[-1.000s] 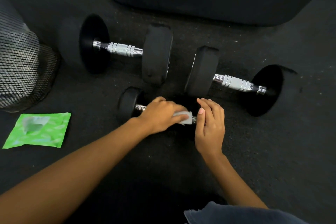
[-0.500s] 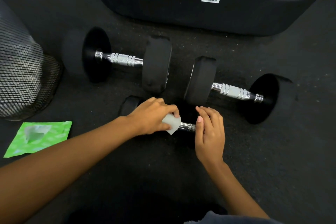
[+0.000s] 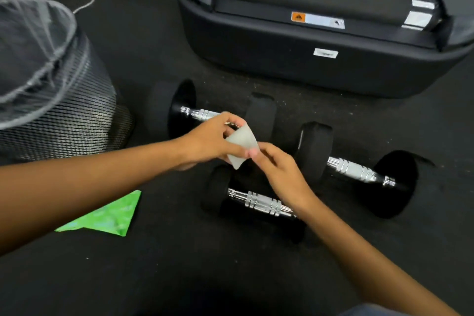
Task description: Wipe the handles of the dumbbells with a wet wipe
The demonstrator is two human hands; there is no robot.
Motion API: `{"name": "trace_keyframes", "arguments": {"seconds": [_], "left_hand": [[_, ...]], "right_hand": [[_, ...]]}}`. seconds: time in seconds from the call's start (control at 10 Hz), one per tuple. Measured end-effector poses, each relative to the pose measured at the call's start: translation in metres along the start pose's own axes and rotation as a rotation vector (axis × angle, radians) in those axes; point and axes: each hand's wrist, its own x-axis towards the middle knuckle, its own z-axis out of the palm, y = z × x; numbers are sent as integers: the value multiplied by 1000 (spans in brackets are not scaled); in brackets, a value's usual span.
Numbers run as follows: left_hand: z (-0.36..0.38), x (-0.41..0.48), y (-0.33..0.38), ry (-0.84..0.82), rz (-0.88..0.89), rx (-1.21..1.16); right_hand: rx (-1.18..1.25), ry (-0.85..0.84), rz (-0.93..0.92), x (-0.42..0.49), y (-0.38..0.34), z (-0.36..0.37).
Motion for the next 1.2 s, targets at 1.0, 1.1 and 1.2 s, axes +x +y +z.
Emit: {"name": "trace_keyframes", "arguments": {"seconds": [1.0,1.1,1.2], "left_hand": [[-335,-128,-25,813,-216,-61],[-339,-123,-35,787,-302,196],[-330,-117,-32,786,-313,514]], "right_hand": [[-456,-283,-120,204,-233,274],[-640,-271,-127,203,-228,281],[-699,-236,-231,192,-227,277]]}}
